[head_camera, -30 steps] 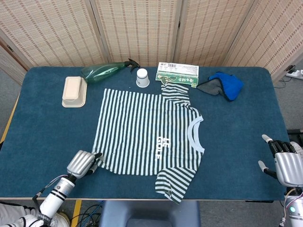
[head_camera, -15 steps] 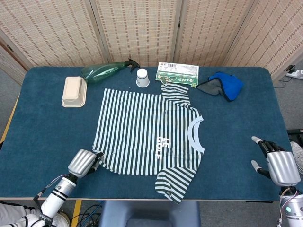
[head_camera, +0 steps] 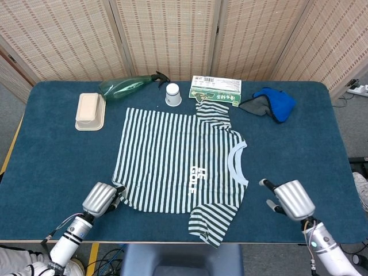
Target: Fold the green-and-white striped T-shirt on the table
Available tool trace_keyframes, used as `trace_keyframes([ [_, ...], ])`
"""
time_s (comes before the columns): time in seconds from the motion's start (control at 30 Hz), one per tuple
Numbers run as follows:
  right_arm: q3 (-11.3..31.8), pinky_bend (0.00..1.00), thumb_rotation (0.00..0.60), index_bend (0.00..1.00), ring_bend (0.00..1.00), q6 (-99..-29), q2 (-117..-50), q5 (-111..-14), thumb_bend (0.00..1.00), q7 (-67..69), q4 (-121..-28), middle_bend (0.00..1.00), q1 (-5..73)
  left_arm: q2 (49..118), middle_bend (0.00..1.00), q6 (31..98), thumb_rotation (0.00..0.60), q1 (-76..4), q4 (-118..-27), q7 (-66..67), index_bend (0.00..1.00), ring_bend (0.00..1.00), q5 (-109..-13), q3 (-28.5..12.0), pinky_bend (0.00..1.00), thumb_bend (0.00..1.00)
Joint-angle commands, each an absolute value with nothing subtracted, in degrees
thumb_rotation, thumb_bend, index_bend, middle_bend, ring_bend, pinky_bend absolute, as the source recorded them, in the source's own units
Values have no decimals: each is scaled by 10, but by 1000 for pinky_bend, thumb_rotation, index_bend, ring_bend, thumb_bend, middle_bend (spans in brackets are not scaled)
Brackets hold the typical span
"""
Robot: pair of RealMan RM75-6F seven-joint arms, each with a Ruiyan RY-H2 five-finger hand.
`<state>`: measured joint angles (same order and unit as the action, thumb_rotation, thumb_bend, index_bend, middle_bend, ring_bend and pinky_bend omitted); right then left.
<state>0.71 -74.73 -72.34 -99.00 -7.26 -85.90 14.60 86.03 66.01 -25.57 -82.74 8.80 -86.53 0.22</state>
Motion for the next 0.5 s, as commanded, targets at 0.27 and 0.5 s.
trace_keyframes([
  [0.27,-14,1000,600,483,1000,-663,-792,-991,132,-76,-811,962,199,859,948,657,600,-253,-828,87,552,874,-858,3,1000,572],
  [0.5,-16,1000,600,483,1000,-643,-817,-976,163,-75,-791,962,214,861,948,655,600,-253,-826,84,550,874,-856,4,1000,572],
])
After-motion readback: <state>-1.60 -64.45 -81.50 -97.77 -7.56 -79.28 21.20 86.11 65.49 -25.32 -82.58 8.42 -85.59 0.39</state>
